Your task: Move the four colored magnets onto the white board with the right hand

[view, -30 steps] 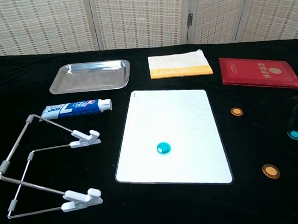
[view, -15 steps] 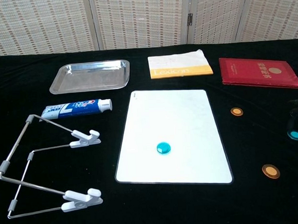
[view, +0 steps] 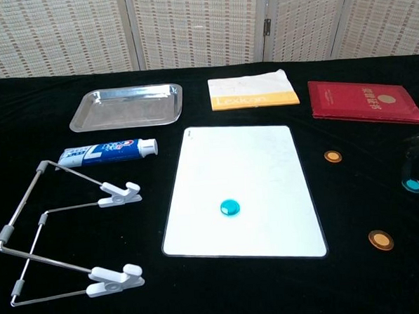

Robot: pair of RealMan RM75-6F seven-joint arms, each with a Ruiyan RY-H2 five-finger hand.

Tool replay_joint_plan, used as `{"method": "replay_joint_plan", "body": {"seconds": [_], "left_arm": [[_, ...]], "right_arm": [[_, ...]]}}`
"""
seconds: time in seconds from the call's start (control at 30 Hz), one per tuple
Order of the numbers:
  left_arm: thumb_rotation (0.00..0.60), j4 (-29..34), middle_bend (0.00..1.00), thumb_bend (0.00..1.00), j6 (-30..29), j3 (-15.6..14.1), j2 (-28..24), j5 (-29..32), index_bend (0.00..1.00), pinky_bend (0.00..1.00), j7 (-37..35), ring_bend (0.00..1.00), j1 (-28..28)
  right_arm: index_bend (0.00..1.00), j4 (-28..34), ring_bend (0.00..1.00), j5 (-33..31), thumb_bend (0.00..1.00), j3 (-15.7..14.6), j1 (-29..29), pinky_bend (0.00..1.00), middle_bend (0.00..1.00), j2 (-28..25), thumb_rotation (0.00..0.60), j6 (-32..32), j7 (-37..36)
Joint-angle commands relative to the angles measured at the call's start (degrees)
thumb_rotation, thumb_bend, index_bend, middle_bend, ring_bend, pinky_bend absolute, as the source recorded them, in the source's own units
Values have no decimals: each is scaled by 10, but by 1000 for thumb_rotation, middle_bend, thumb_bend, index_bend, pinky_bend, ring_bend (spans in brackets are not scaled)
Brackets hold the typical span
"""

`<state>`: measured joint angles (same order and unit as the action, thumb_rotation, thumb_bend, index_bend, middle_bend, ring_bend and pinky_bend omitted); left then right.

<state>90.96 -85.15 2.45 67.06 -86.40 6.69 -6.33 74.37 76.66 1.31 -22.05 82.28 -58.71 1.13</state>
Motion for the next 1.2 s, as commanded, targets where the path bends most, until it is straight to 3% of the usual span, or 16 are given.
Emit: {"method": "replay_joint_plan", "body": {"seconds": [0.03,0.23,0.43,0.73,1.2], "left_arm": [[600,1,78,153,-1,0,-1,1,78,0,0,106,0],[600,3,78,153,-3,0,-4,1,78,0,-1,106,2],[600,4,78,154,-5,0,-5,-1,78,0,-1,106,3],[600,-5,78,153,-5,-2,-3,3,78,0,-11,106,6],[600,-23,78,153,-1,-3,4,5,78,0,-25,106,6]], "right_arm": [[522,19,0,15,455,2,-2,0,177,-9,600,-11,-1],[522,93,0,51,454,4,-25,0,176,-27,600,-12,34],[522,134,0,55,454,20,-77,0,170,-4,600,38,89],[522,145,0,10,454,41,-132,0,157,51,600,96,164],[489,148,0,-35,454,39,-158,0,148,83,600,102,223]]}}
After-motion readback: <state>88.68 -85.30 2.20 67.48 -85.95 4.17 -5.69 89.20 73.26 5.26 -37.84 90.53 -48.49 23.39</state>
